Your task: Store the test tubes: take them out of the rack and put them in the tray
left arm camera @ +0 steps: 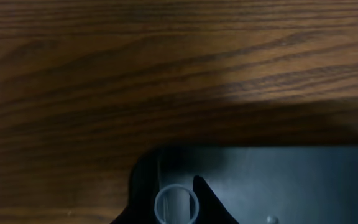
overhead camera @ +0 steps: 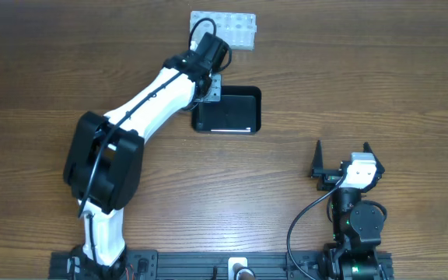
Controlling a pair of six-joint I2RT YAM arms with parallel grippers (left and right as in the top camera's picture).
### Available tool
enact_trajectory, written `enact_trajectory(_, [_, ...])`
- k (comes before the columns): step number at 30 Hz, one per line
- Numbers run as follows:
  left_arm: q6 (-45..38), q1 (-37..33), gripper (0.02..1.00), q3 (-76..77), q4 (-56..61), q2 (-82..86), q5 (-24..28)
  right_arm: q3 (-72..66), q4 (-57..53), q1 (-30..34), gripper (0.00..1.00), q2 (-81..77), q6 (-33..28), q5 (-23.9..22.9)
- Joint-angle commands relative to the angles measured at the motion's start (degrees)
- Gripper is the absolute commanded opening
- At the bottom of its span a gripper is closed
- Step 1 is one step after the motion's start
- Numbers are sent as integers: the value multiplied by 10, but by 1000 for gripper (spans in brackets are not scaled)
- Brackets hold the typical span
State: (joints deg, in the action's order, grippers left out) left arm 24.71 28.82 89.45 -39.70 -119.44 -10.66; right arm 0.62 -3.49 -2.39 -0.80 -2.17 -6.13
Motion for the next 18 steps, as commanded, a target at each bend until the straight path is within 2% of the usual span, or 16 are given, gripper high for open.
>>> enact_trajectory(1, [6,-2,297,-4,8,-10,-9,-3,-2,3,993,4,-2,1])
enact_trajectory(3, [6,-2,329,-4,8,-4,-10,-3,-2,3,993,4,-2,1])
enact_trajectory(5, [6,-2,406,-4,12,21,-13,-3,-2,3,991,4,-2,1])
enact_trajectory(11, [-21,-2,643,-4,37,162,-77,-3,-2,3,991,4,-2,1])
enact_trajectory(14, [-88,-4,812,-4,66,249,-109,-3,-2,3,993,4,-2,1])
enact_trajectory(17, [-160,-18,974,-8,93,314,-113,-3,-2,3,991,4,-2,1])
enact_trajectory(18, [-172,-29,1000,-17,105,337,-112,-3,-2,3,993,4,-2,1])
